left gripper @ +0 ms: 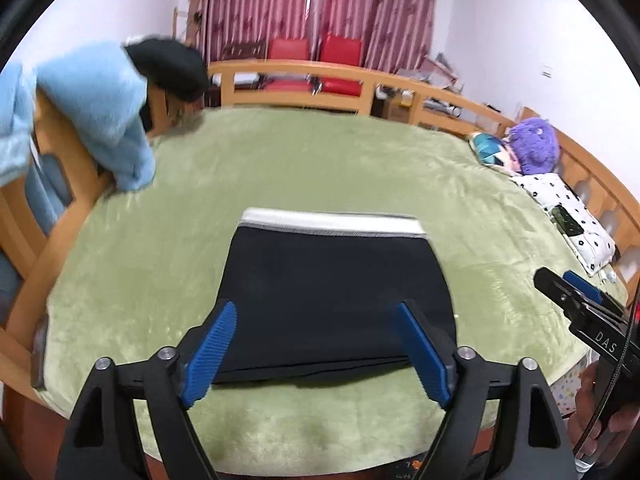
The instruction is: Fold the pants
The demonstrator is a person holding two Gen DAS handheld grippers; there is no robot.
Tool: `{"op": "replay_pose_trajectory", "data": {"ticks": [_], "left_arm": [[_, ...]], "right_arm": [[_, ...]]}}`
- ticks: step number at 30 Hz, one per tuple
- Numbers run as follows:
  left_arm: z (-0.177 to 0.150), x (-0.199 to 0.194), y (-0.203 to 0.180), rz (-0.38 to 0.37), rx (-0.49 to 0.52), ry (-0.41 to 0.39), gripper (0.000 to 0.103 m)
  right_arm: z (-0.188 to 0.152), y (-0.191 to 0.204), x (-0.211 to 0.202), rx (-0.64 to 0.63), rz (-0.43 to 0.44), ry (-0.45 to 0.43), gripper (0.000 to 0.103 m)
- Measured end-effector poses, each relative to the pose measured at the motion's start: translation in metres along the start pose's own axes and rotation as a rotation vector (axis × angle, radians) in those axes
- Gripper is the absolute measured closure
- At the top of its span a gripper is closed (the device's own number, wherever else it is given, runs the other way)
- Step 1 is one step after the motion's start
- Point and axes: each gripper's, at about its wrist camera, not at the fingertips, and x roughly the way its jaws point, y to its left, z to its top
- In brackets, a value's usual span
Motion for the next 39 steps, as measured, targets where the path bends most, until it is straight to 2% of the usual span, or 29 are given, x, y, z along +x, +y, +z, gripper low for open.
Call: {"op": "replay_pose_trajectory", "data": {"ticks": [2, 5, 9, 13, 16, 39], "left_arm": [[-0.004, -0.016, -0.008, 0.041, 0.016, -0.032, 0.016], [-0.013, -0.032, -0.011, 0.057, 0.013, -0.047, 0.016], [-0.022, -0.040, -0.016, 0.075, 0.022, -0.024, 0.015], [-0.026, -0.042, -0.014, 0.088, 0.012, -0.021, 0.015], [-0.027, -0.043, -0.011, 0.083, 0.004, -0.022, 0.015], [-0.028, -0.052, -0.015, 0.085, -0.006, -0.044, 0.015]], "right_arm": [[-0.003, 0.004, -0.016, -0.013, -0.011, -0.023, 0.017], [-0.009, 0.001, -0.027, -0.011, 0.005, -0.016, 0.015], [-0.023, 0.006, -0.033, -0.027, 0.032, -0.014, 0.000], [-0.034, 0.010, -0.040, -0.049, 0.005, -0.029, 0.000], [-0.036, 0.004, -0.039, -0.022, 0.020, 0.000, 0.000], [-0.032, -0.002, -0.045, -0.022, 0.006, -0.011, 0.000]]}}
